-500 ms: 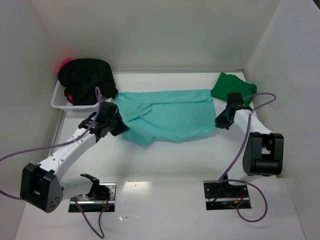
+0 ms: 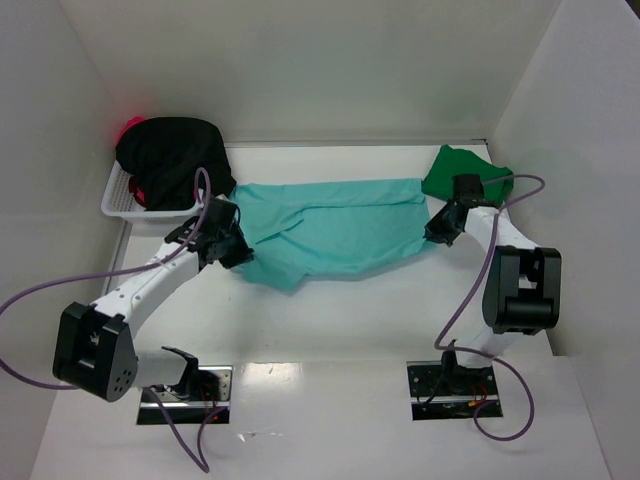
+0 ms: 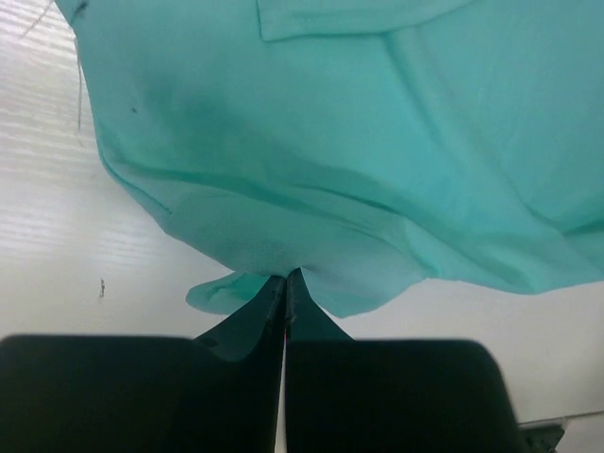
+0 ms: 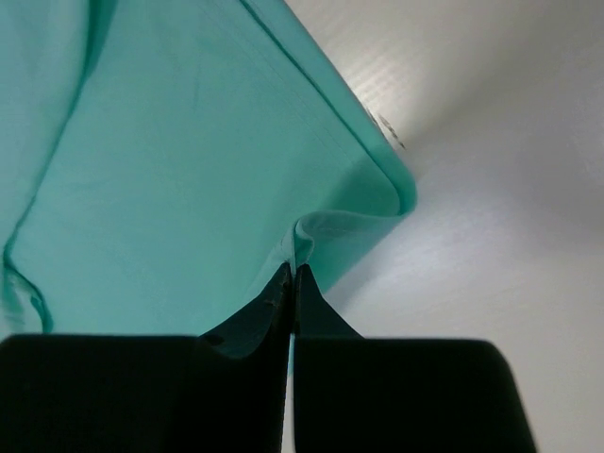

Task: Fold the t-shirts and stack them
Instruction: Grap the side of the flattened tshirt closest away from the robot with both arms, then fold the other side of the tshirt into a rectangle

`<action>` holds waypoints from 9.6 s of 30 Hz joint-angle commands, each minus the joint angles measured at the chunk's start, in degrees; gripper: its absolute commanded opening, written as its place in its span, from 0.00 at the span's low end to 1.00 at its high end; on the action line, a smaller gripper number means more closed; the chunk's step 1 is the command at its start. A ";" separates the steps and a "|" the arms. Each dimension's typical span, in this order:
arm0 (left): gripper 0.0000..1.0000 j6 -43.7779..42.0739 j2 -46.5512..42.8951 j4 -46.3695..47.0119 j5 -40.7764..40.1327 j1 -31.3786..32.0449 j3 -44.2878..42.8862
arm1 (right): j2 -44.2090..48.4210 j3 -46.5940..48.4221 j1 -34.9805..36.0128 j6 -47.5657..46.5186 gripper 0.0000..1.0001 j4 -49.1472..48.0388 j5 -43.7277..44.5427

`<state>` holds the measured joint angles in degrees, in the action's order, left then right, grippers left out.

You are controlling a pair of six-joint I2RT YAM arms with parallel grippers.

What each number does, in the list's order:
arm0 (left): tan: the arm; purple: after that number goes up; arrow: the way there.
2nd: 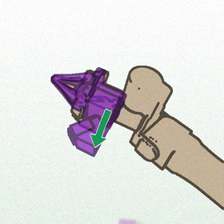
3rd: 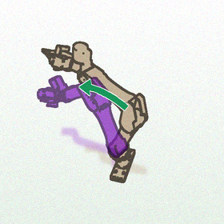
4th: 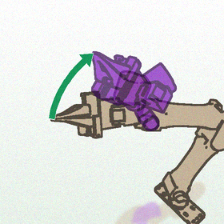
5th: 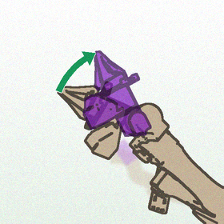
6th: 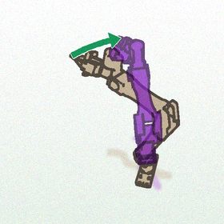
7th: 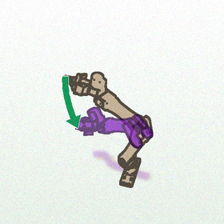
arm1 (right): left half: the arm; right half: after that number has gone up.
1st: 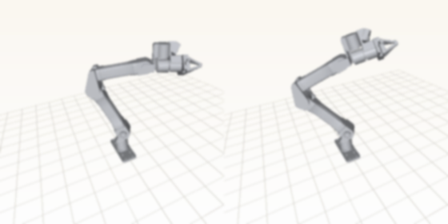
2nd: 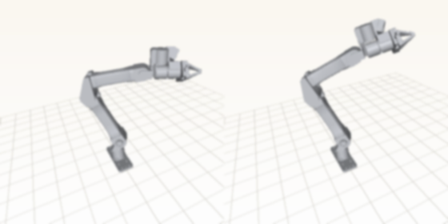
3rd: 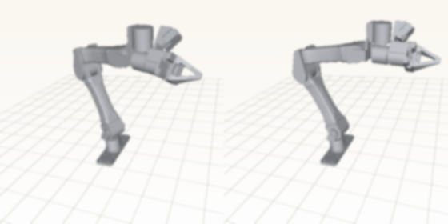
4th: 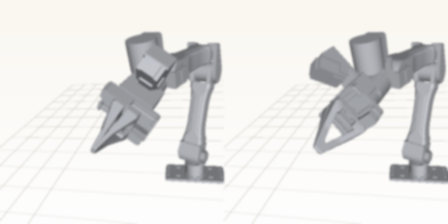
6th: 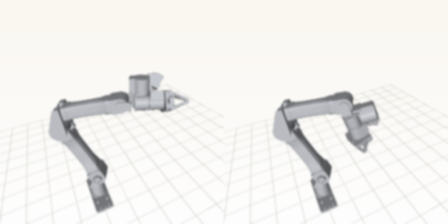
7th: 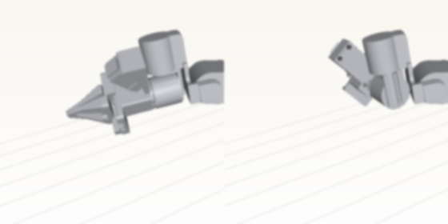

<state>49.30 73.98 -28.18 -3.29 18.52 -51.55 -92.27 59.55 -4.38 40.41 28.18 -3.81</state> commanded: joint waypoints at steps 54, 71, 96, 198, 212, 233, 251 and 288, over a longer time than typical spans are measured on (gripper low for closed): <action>0.00 -24.25 36.42 3.42 10.75 -10.79 -35.21 | -10.31 12.00 -6.43 -3.76 0.00 -7.19 0.34; 0.00 -24.25 39.67 3.22 8.03 -10.79 -34.85 | -16.63 16.30 -6.43 -6.92 0.00 -12.08 -2.79; 0.23 -24.86 40.72 2.70 9.84 -10.79 -36.70 | -23.13 21.67 -5.40 -10.15 0.46 -15.33 -7.00; 0.00 -16.71 32.04 17.01 12.60 -10.79 -25.11 | -34.64 40.52 37.25 0.38 0.16 -21.07 -8.04; 0.58 -16.78 30.11 17.81 14.18 -11.26 -19.38 | -40.73 50.61 35.67 -0.68 0.16 -17.78 -7.53; 0.56 -13.27 36.23 21.24 12.25 -11.32 -17.54 | -44.31 52.34 34.62 -0.68 0.16 -16.67 -8.12; 0.00 -12.74 34.77 20.10 11.54 -11.32 -24.53 | -44.84 51.81 33.27 -0.68 0.16 -17.19 -9.32; 0.78 -13.26 41.50 21.68 15.40 -15.89 -38.63 | -27.86 37.57 32.95 -3.23 0.50 -27.48 -5.69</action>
<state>36.28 118.43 -8.49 11.18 3.09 -88.80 -125.49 97.08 28.82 38.81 4.75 -11.01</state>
